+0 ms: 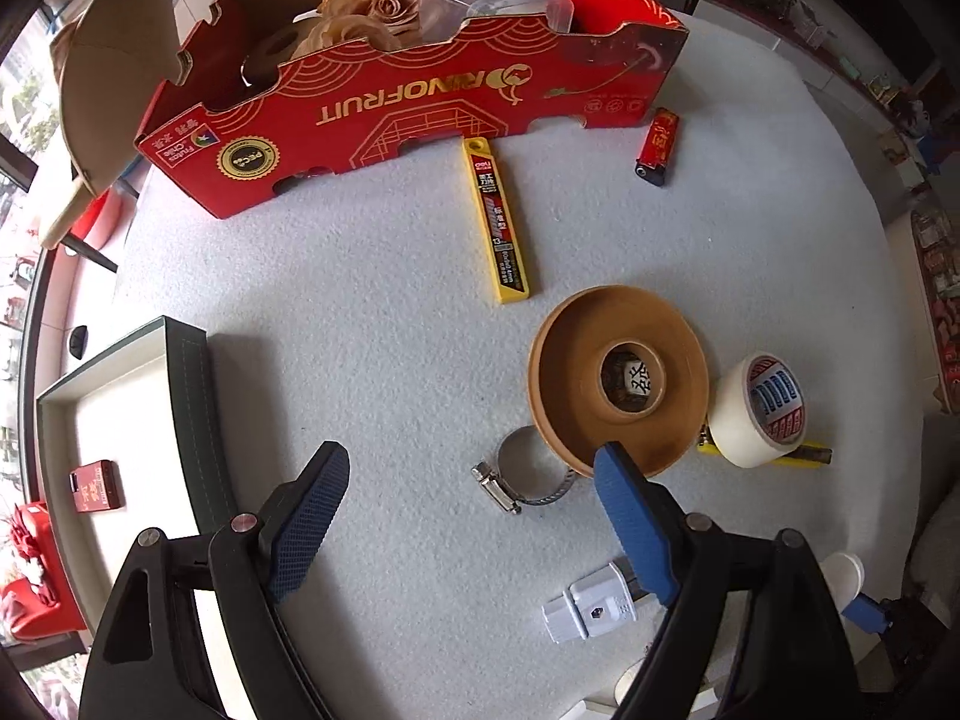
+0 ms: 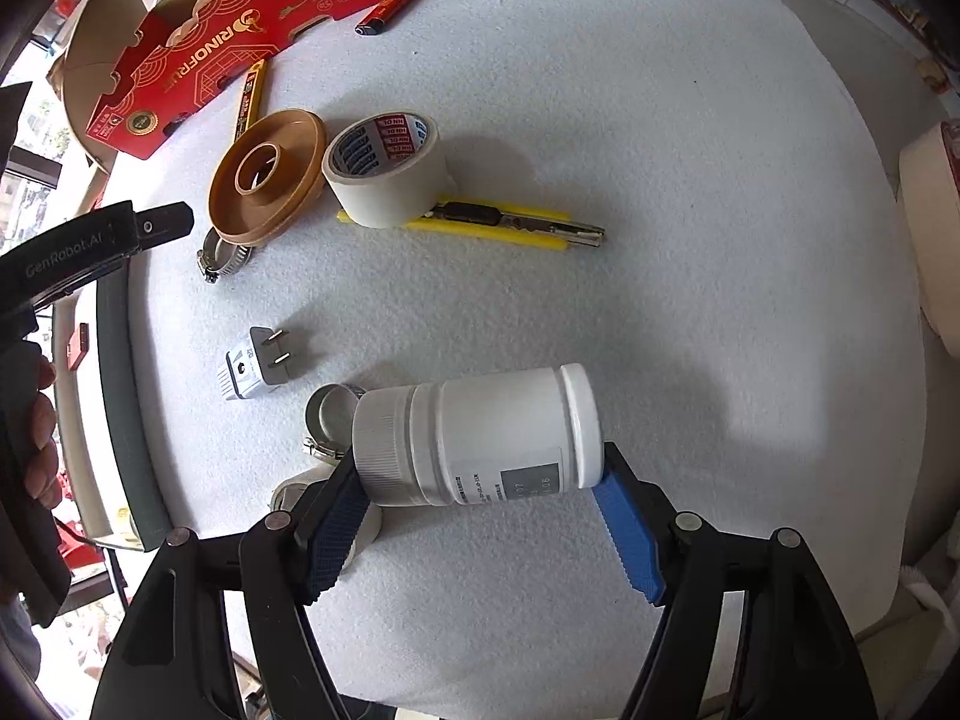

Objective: Organize rigid objects
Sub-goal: 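Close left tool on metal hose clamp while right tool holds white jar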

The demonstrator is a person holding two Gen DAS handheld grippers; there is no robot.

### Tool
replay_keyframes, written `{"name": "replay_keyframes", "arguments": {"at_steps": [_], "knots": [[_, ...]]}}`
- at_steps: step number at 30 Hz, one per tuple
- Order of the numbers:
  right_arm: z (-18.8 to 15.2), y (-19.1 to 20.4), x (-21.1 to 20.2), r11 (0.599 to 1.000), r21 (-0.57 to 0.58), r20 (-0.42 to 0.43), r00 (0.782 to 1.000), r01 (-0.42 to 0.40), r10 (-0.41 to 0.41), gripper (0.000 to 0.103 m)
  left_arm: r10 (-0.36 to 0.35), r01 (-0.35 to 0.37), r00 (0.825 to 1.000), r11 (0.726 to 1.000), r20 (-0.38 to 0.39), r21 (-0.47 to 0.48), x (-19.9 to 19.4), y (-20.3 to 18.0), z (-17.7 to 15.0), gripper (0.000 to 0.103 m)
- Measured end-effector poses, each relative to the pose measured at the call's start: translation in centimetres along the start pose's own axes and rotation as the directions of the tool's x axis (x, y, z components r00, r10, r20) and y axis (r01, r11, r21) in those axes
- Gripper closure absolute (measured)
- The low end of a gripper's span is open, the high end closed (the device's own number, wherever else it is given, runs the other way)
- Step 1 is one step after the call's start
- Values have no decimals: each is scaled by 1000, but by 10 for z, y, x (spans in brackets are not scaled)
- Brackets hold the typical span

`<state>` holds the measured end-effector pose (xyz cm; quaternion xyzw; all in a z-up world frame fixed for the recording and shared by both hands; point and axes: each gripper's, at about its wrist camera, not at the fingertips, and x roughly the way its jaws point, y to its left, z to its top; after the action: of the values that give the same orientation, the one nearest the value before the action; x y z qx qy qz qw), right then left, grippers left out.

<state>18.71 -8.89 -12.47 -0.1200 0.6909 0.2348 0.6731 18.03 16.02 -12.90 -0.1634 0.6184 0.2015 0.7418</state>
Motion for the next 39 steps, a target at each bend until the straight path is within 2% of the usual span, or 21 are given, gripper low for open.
{"name": "replay_keyframes", "arguments": {"at_steps": [2, 8, 15, 16, 17, 18, 19, 23, 28, 33, 35, 39], "knots": [[-2, -3, 2, 1000, 14, -7, 1000, -3, 3, 29, 25, -23, 999, 999, -38, 48, 11, -11, -6, 17], [-11, -15, -1, 999, 44, -13, 999, -29, 30, 29, 82, -74, 994, 991, -68, 114, 28, -21, -30, 17], [-5, -4, 7, 998, 52, -17, 999, -35, 36, 29, 42, -38, 999, 986, -19, 164, 34, -31, -13, 17], [-5, -3, 6, 998, 49, -16, 999, -34, 35, 29, 30, -26, 999, 985, -21, 168, 35, -34, -9, 19], [-2, 1, 8, 998, 45, -15, 999, -33, 34, 29, -8, 13, 999, 987, -31, 160, 36, -32, -6, 32], [-3, 2, 7, 999, 40, -13, 999, -32, 33, 29, -26, 30, 999, 988, -32, 149, 34, -30, -6, 37], [-2, 4, 6, 999, 38, -11, 999, -31, 31, 29, -20, 24, 999, 988, -28, 150, 30, -29, -5, 56], [-3, 7, 0, 999, 29, -3, 999, -32, 32, 29, -45, 54, 996, 990, -71, 129, 22, -15, -12, 56], [-5, 13, -12, 999, 7, 18, 999, -43, 43, 29, -103, 106, 994, 992, -42, 72, -10, 11, -27, 56], [-13, 20, -23, 998, -46, 15, 999, -44, 45, 29, -126, 127, 992, 990, -8, 64, -48, 21, -56, 56], [-19, 23, -27, 996, -76, 10, 999, -43, 44, 29, -129, 128, 992, 990, 5, 60, -58, 21, -85, 56], [-30, 31, -34, 989, -145, -2, 999, -42, 42, 29, -107, 105, 994, 990, 22, 94, -75, 25, -118, 56]]}}
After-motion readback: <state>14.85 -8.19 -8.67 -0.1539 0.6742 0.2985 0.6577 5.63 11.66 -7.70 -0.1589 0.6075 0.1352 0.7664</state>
